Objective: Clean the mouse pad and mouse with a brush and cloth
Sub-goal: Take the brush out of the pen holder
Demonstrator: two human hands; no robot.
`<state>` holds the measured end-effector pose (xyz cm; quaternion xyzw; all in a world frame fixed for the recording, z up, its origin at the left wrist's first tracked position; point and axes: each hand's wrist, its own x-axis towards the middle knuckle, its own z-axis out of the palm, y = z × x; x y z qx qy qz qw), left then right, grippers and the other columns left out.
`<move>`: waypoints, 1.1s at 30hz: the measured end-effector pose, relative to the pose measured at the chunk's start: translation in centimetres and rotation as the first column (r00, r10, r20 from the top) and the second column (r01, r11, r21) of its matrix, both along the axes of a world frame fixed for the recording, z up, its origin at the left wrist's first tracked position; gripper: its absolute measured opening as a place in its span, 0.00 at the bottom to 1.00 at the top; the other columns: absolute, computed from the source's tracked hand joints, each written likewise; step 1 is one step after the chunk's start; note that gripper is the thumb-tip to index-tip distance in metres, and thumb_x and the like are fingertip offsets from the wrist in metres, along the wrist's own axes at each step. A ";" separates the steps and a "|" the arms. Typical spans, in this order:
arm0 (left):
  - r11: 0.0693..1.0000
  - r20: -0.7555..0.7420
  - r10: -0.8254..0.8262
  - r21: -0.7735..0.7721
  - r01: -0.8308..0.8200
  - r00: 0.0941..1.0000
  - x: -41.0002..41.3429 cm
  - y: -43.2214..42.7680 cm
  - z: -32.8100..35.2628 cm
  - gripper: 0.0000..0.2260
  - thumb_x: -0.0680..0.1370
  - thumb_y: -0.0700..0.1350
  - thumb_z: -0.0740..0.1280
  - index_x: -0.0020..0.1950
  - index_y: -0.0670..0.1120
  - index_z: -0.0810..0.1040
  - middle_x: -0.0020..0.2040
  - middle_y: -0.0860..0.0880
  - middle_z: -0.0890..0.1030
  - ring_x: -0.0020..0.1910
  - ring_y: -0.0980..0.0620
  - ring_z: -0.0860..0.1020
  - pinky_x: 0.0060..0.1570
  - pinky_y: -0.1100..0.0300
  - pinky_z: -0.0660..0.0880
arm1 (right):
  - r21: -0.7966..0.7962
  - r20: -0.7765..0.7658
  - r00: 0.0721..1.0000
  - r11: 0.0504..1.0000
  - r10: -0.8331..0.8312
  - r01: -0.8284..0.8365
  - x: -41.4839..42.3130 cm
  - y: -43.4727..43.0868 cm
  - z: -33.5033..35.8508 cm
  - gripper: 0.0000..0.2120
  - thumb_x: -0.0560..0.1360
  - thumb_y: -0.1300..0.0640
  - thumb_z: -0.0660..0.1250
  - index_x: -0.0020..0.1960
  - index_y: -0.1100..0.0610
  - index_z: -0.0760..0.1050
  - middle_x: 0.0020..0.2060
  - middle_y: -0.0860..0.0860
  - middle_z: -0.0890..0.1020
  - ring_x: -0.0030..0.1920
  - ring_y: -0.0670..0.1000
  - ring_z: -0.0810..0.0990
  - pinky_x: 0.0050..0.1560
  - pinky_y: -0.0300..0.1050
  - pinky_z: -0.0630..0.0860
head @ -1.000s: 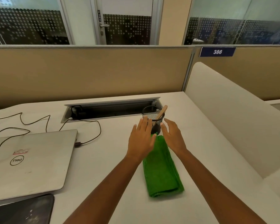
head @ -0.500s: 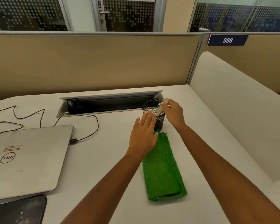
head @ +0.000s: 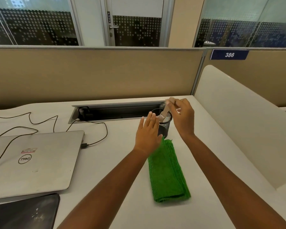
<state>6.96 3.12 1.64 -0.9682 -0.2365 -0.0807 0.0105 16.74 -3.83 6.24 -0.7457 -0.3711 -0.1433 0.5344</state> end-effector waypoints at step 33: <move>0.564 0.412 0.365 -0.812 0.154 0.835 -20.4 -0.6 -2.1 0.08 0.78 0.44 0.64 0.41 0.44 0.77 0.34 0.48 0.80 0.31 0.56 0.75 0.42 0.63 0.71 | 0.135 -0.533 0.774 0.937 0.343 -0.323 -17.0 -2.2 -4.2 0.04 0.76 0.61 0.64 0.44 0.54 0.76 0.35 0.49 0.79 0.35 0.46 0.77 0.29 0.29 0.75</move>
